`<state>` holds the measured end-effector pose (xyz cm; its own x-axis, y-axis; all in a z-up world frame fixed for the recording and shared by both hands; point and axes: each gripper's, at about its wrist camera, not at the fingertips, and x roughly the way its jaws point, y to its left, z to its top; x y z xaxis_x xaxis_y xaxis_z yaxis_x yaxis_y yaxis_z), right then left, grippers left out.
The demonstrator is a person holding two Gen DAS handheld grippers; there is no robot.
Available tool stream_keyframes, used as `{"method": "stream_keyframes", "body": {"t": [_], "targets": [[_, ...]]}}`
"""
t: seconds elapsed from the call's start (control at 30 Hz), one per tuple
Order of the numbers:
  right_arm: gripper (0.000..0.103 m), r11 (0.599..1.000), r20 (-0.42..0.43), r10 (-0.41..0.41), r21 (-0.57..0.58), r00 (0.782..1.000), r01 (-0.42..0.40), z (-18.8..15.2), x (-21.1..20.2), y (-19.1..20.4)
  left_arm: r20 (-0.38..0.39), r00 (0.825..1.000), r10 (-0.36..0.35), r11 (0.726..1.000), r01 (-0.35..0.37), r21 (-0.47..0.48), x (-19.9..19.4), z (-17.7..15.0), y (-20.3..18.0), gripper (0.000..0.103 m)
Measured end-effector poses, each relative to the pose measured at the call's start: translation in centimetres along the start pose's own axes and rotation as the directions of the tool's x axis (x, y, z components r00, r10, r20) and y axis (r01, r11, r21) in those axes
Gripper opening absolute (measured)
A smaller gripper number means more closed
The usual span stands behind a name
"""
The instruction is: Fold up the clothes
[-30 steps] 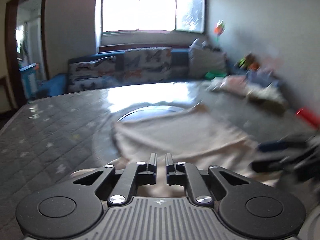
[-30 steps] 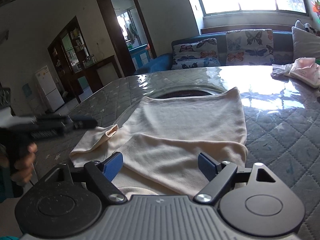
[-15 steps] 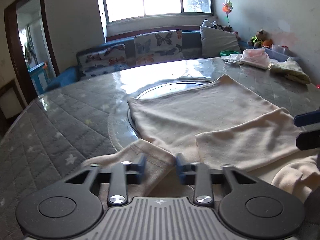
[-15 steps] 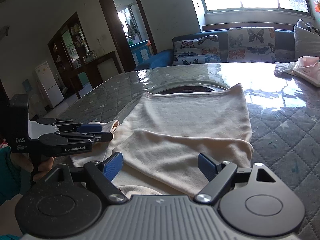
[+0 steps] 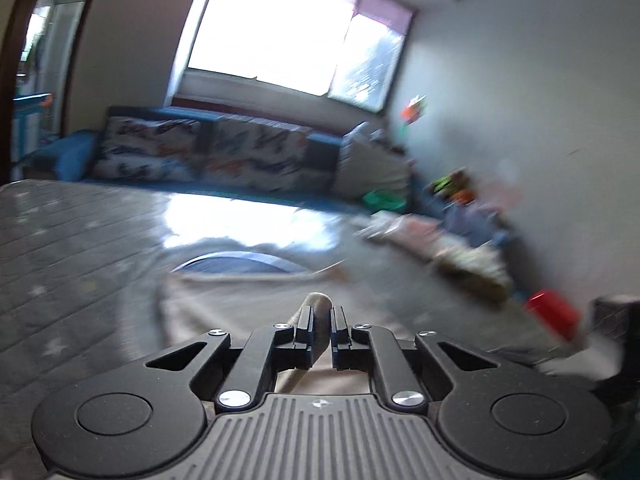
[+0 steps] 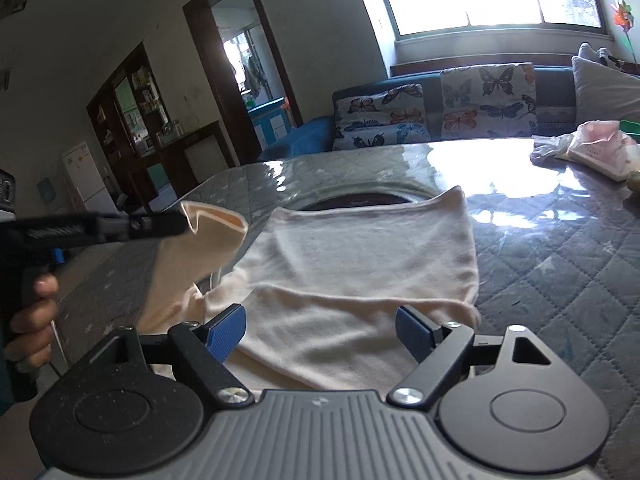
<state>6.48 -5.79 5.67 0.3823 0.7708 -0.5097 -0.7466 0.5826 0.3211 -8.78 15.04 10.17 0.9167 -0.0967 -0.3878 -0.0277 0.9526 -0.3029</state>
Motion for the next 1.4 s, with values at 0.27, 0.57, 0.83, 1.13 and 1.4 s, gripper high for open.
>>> {"method": "stream_keyframes", "body": {"t": [0.27,0.57,0.83,1.13,1.4], "targets": [[0.084,0.995,0.055,-0.082,0.055,0.995,0.079,0.9,-1.9,-2.5,-0.056,0.993,-0.106,0.994,0.106,0.002,3.1,-2.6,-3.9,0.019],[0.076,0.992,0.033,-0.103,0.077,0.994,0.101,0.6,-1.7,-3.7,-0.105,0.994,0.002,0.998,0.005,0.064,0.8,-6.0,-2.1,0.045],[0.062,0.998,-0.065,-0.056,0.035,0.996,0.058,-1.2,1.4,-2.1,-0.162,0.963,0.214,0.975,-0.220,-0.016,-2.5,-7.9,4.2,0.053],[0.021,0.996,-0.145,-0.088,-0.008,0.985,0.088,-1.8,3.5,-1.8,-0.236,0.947,0.218,0.973,-0.231,-0.028,-2.0,-10.0,5.0,0.054],[0.003,0.981,-0.074,-0.162,-0.122,0.984,0.152,0.1,2.8,-0.6,-0.225,0.948,0.224,0.974,-0.226,0.015,-2.2,-10.2,4.8,0.035]]}}
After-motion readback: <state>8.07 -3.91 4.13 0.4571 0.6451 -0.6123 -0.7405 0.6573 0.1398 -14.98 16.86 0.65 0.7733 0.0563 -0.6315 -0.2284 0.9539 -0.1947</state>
